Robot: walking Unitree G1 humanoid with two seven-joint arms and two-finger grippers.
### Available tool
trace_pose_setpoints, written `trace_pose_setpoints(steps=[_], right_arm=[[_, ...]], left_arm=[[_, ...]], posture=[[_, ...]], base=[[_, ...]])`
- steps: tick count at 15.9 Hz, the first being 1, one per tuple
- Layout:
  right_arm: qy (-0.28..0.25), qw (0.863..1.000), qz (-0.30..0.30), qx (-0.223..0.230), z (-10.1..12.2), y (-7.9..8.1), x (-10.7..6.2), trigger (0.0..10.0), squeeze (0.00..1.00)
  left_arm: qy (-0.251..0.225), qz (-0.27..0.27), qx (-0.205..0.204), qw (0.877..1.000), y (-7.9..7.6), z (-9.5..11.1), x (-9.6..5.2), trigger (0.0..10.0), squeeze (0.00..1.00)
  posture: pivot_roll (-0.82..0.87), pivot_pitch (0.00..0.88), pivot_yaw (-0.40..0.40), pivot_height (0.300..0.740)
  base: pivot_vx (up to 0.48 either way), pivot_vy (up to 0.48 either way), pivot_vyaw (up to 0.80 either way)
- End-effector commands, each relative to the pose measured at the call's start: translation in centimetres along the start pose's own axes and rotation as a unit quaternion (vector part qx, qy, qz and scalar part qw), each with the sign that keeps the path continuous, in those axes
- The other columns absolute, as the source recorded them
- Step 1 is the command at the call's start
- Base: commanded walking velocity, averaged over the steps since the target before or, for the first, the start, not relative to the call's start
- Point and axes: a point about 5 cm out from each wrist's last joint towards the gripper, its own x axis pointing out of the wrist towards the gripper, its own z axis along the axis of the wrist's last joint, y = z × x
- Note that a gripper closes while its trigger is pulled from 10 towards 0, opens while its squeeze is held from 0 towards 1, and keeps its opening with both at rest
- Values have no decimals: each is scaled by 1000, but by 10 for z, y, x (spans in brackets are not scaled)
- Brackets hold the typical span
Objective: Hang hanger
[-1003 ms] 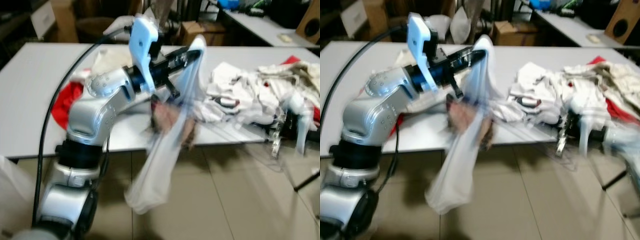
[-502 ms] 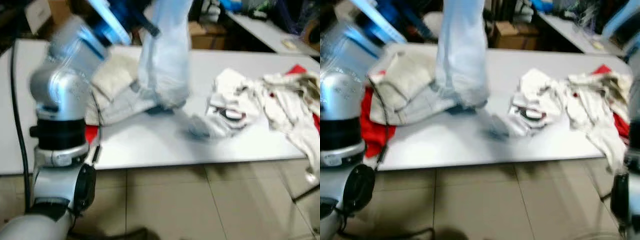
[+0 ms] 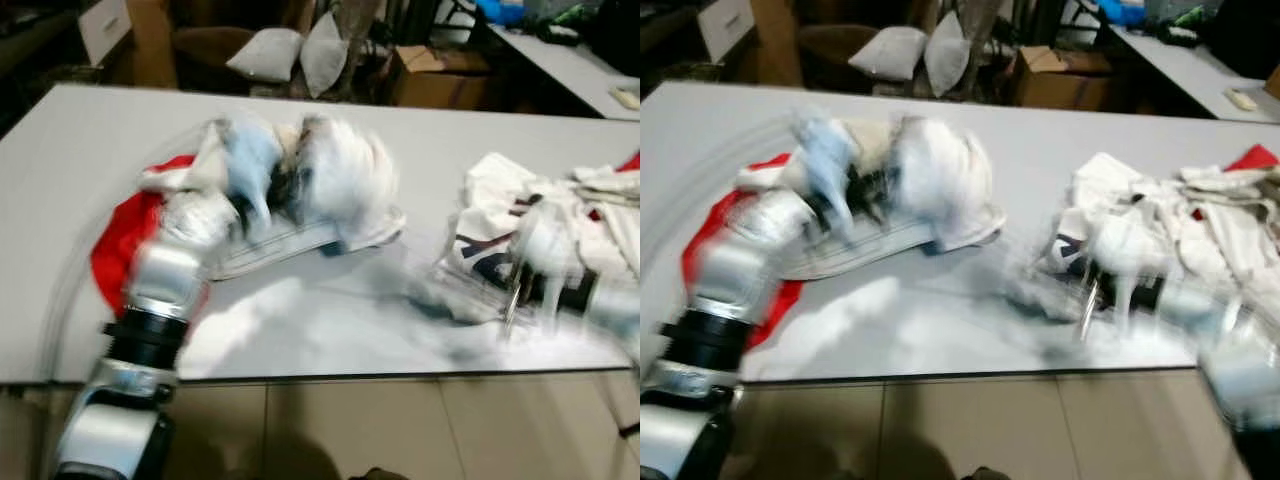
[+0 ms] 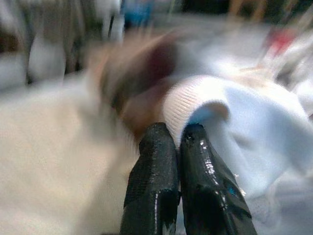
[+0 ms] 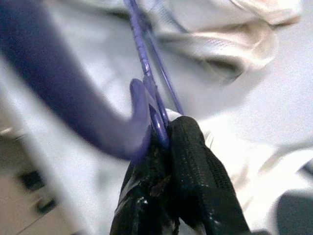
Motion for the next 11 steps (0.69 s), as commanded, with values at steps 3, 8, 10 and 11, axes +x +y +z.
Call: trace_pose_setpoints(steps=[3, 8, 10, 11], right_arm=[[-21, 1000, 18, -6, 20, -1, -14, 10000, 0], [-2, 997, 74, 10, 30, 15, -36, 10000, 0], [-32, 999, 40, 16, 49, -1, -61, 10000, 0], [-43, 999, 27, 18, 54, -5, -67, 10000, 0]], left_arm=[[-20, 56, 41, 997, 20, 17, 4, 10000, 0], [12, 89, 66, 994, 39, 10, 15, 0, 0], [73, 61, 110, 989, 45, -19, 8, 0, 0], [78, 51, 102, 990, 46, -24, 5, 0, 0]], posture=[[-92, 0, -68, 740], [-92, 0, -61, 740], [-96, 0, -57, 740], [-96, 0, -55, 740]], base=[[0, 0, 0], [0, 0, 0], [0, 0, 0], [0, 0, 0]])
